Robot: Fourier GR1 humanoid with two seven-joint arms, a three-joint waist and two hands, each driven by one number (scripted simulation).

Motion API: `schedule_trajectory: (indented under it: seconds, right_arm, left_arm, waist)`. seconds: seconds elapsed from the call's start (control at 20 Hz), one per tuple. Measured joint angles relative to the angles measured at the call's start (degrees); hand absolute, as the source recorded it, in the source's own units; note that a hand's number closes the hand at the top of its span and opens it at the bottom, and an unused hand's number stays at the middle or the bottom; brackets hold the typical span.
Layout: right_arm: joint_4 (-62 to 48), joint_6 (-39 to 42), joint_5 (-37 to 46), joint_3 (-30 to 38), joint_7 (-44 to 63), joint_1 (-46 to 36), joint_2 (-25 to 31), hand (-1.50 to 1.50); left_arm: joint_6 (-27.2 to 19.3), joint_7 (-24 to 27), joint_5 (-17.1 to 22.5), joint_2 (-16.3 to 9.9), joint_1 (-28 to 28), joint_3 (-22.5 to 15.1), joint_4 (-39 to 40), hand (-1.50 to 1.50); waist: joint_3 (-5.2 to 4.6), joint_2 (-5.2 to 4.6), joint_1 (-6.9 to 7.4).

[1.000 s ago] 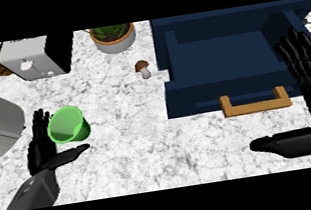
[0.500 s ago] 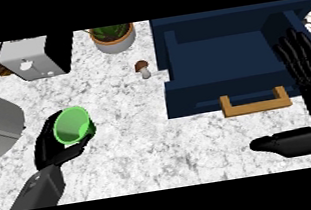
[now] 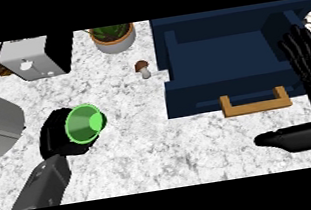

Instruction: Pick up the cup, place it into the drawer and close the drawer

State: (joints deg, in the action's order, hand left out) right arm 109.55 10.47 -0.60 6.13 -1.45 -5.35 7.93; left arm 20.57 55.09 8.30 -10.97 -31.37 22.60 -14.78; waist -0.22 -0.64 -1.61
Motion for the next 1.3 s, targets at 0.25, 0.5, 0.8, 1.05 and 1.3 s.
schedule_trajectory:
  seconds: [0.25, 0.5, 0.8, 1.05, 1.3]
  right_arm:
    - [0.09, 0.15, -0.22, 0.69, -0.04, 0.21, 0.39, -1.5]
    - [0.25, 0.05, 0.21, 0.69, 0.01, 0.34, 0.46, -1.5]
    - [0.25, -0.1, 0.4, 1.29, -0.37, 1.44, 0.49, -1.5]
    - [0.02, -0.08, 0.05, 2.26, -0.84, 1.96, 0.69, -1.5]
    - [-0.61, 0.4, -0.9, 3.59, -0.23, 1.01, 1.68, -1.5]
  left_arm:
    - [-0.57, 1.74, 0.05, -0.15, 2.4, -0.11, -1.62, 1.5]
    - [-0.75, 1.99, 0.82, 0.1, 2.38, -0.18, -4.74, 1.5]
    - [-0.52, 0.25, 0.73, 1.02, 0.79, -2.53, -11.27, 1.5]
    - [-1.88, -3.96, 0.6, 2.74, -1.52, -5.65, -20.26, 1.5]
    - [-6.73, -11.1, 0.31, 6.62, -4.38, -9.22, -30.9, 1.5]
  waist:
    - [0.05, 0.12, 0.36]
    - [0.09, 0.33, 0.73]
    - [0.19, 0.65, 1.29]
    - [0.27, 0.96, 1.9]
    - [0.29, 1.02, 2.07]
